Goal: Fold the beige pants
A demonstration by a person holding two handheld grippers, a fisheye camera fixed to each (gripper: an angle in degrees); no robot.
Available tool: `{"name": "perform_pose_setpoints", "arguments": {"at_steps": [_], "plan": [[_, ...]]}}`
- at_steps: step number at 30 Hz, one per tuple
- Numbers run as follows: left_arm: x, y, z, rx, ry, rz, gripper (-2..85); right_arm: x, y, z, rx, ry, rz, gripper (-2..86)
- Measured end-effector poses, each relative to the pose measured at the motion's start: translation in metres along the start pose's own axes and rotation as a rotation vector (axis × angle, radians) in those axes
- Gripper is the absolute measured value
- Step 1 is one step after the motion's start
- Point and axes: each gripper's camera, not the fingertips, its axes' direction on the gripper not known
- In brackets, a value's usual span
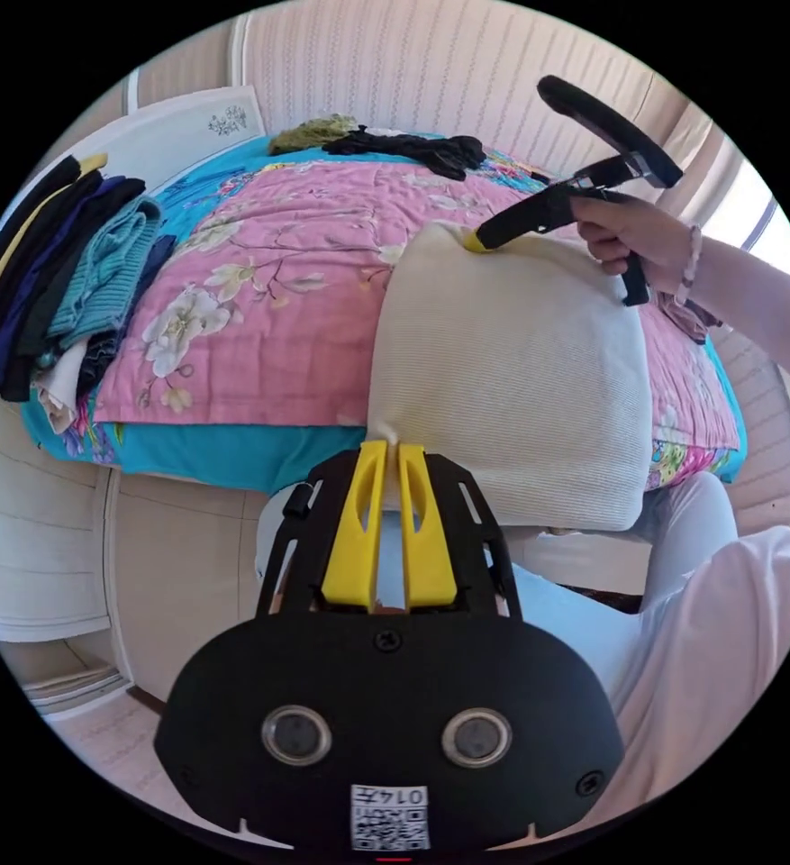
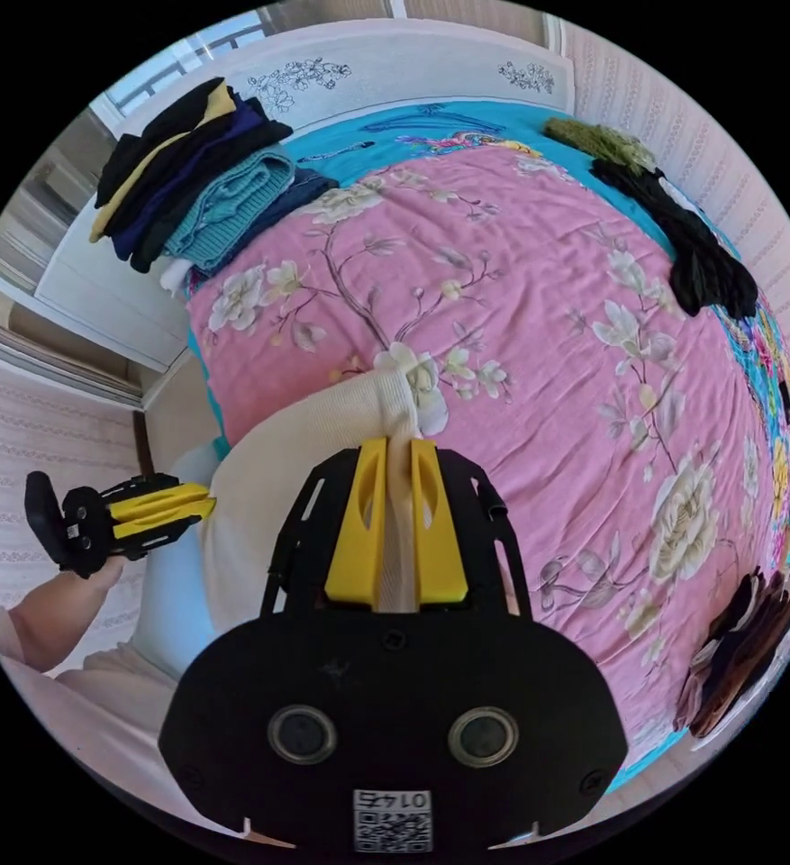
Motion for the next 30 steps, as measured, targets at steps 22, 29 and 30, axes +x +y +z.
{"name": "perform_pose_setpoints", "arguments": {"at_steps": [22, 29, 30], "plan": [[-0.062, -0.073, 0.069, 0.097, 0.5, -0.114, 16.7, 0.162, 0.344, -0.033, 0.391, -0.483, 0.566, 15.8], [-0.063, -0.077, 0.085, 0.141, 0.5, -0.102, 18.1, 0.181, 0.361, -0.015, 0.248, -0.692, 0.43, 24.8], [-0.063, -0.078, 0.086, 0.145, 0.499, -0.101, 18.2, 0.179, 0.359, -0.011, 0.238, -0.705, 0.432, 24.8]]}}
